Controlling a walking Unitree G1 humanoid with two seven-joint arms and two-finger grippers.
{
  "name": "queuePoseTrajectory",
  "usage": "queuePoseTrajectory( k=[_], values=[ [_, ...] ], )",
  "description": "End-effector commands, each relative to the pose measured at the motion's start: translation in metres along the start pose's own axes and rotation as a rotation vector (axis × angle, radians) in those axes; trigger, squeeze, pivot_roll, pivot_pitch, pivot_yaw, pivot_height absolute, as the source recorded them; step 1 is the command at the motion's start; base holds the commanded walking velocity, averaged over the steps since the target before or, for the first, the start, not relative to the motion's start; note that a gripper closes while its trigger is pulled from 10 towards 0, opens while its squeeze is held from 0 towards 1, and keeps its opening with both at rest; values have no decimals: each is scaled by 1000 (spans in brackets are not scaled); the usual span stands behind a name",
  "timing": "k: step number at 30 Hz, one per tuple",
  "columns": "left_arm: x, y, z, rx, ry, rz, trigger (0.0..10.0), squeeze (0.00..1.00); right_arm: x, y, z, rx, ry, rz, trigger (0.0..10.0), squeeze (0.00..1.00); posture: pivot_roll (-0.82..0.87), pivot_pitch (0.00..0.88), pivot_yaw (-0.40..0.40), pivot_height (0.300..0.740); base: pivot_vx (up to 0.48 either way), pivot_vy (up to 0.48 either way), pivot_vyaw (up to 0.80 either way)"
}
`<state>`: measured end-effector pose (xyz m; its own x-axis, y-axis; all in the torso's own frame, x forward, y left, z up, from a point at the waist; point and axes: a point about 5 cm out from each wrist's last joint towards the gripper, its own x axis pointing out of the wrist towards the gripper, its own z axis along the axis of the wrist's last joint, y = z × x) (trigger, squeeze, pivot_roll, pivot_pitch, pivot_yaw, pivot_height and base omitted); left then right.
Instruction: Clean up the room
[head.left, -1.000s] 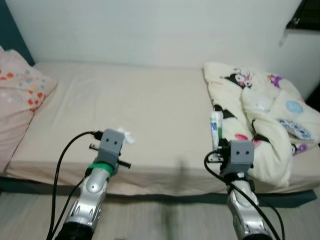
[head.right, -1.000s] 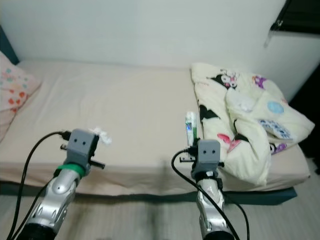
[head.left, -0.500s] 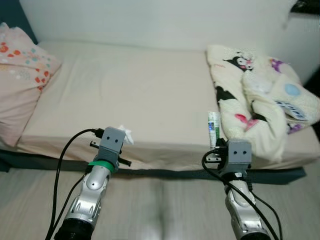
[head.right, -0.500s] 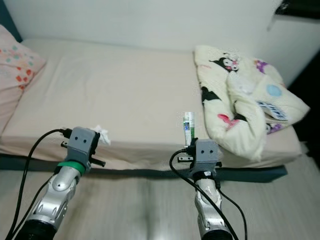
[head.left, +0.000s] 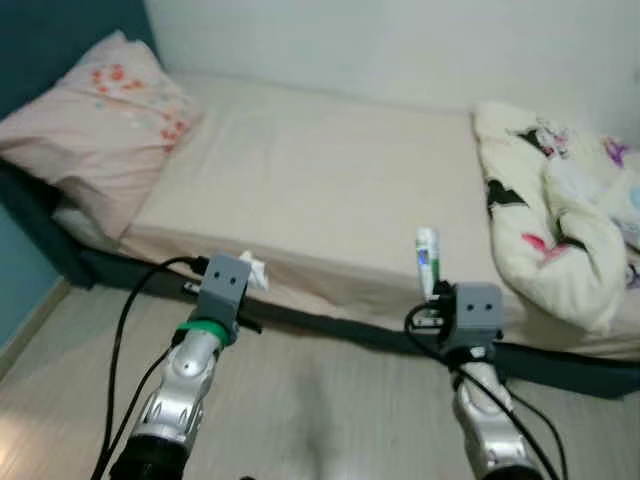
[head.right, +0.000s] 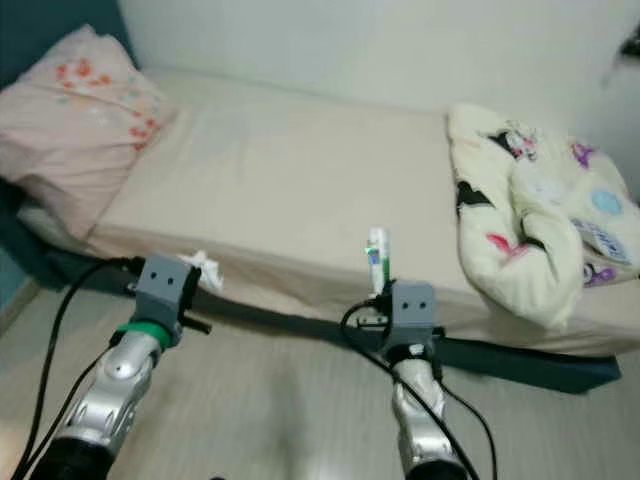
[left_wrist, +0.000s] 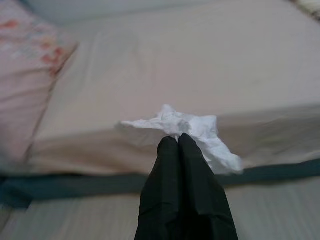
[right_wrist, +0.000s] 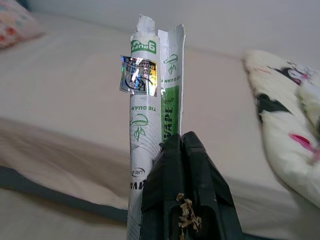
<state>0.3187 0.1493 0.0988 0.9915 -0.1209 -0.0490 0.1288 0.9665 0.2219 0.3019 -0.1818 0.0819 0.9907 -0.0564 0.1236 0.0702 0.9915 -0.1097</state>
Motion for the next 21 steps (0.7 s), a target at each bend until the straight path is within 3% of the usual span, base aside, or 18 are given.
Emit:
queuePoseTrajectory(
  k=[1,21],
  values=[
    [-2,-5,-6,-22,44,-25,10000,0,-3,-1,-5,11,23,-8,10000,0,53,41,-9,740,0,0,756],
    [-2,-4,-7,-11,54,-43,10000,0,-3,3,-6,28,24,13,10000,0,57,47,-5,740,0,0,742]
  ],
)
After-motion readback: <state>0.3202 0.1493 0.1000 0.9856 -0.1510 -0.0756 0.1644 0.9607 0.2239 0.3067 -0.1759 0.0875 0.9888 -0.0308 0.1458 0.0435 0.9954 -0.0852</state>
